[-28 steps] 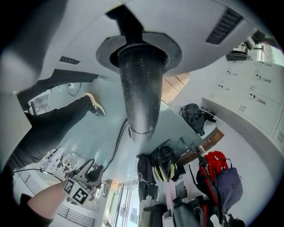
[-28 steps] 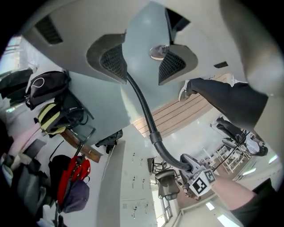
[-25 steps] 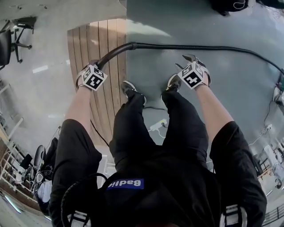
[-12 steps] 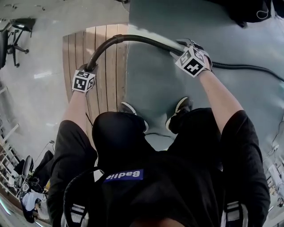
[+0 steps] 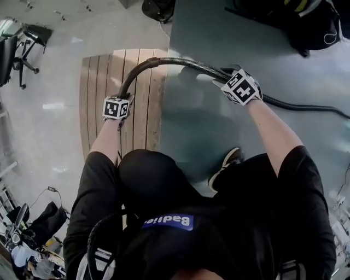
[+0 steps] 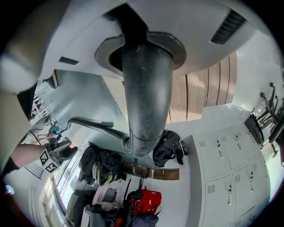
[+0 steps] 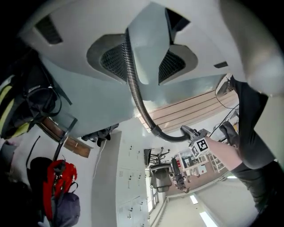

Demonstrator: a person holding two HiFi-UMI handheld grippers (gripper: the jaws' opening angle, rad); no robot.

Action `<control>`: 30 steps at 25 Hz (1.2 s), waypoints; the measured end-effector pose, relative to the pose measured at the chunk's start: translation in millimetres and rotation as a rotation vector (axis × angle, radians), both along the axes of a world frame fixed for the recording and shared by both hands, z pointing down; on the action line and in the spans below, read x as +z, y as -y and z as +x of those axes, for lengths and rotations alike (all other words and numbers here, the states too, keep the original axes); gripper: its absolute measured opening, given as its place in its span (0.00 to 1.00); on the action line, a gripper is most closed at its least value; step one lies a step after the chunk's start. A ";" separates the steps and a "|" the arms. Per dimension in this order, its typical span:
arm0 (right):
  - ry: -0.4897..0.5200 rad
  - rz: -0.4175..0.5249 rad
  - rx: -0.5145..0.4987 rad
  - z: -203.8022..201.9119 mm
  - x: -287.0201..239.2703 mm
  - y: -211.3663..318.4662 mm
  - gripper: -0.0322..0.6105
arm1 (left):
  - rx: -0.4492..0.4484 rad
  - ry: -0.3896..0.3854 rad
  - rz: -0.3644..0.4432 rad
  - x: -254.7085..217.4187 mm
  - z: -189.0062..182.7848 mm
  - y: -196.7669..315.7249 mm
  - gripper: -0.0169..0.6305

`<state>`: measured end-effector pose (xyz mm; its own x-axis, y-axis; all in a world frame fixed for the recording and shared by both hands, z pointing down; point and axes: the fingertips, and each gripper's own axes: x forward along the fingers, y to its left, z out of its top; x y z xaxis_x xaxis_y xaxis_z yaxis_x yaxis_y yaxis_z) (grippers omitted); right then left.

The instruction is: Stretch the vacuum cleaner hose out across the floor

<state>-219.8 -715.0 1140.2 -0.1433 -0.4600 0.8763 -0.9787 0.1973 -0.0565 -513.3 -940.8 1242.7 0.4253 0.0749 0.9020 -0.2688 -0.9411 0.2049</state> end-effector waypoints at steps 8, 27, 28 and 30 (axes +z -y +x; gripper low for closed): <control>-0.040 -0.016 0.004 7.8 6.4 -17.4 0.37 | -0.051 0.099 -0.018 32.8 -25.6 20.5 0.47; 0.088 0.139 0.035 39.0 -0.6 45.4 0.37 | 0.225 -0.391 -0.031 -125.2 147.9 -53.6 0.52; 0.100 0.154 0.039 39.4 -2.2 49.3 0.37 | 0.242 -0.410 -0.037 -133.4 156.0 -62.7 0.52; 0.127 0.177 0.053 37.2 -3.7 52.6 0.37 | 0.274 -0.440 -0.049 -147.3 169.0 -80.0 0.52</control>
